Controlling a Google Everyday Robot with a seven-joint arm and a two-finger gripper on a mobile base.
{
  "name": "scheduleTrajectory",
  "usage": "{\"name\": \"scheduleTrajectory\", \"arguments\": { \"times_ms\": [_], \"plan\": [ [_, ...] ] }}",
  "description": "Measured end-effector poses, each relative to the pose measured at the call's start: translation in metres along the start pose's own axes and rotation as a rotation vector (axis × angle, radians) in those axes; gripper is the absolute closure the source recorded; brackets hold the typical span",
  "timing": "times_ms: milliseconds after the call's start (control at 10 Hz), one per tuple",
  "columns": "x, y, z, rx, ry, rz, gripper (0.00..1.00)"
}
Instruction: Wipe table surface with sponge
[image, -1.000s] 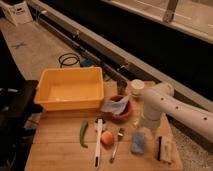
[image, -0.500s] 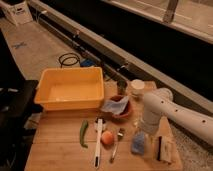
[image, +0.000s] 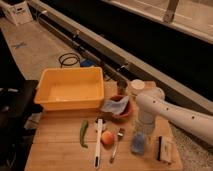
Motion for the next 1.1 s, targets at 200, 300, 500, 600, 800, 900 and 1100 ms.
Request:
{"name": "scheduleTrajectory", "arguments": {
  "times_ms": [200,300,500,600,800,900,1100],
  "plan": [
    [0.004,-0.003,0.008,-0.018,-0.005,-0.006,0.36],
    [0.005,-0.002,0.011,-0.018,-0.01,-0.007,0.36],
    [0.007,-0.006,0.017,-0.017,-0.022,-0.024,0.36],
    [0.009,-0.008,0.021,-0.014,-0.034,-0.031,0.36],
    [0.011,-0.007,0.028,-0.003,-0.053,-0.038,0.38],
    [0.012,-0.008,0.03,0.004,-0.057,-0.038,0.47],
    [0.012,-0.009,0.032,0.001,-0.057,-0.043,0.64]
  ]
}}
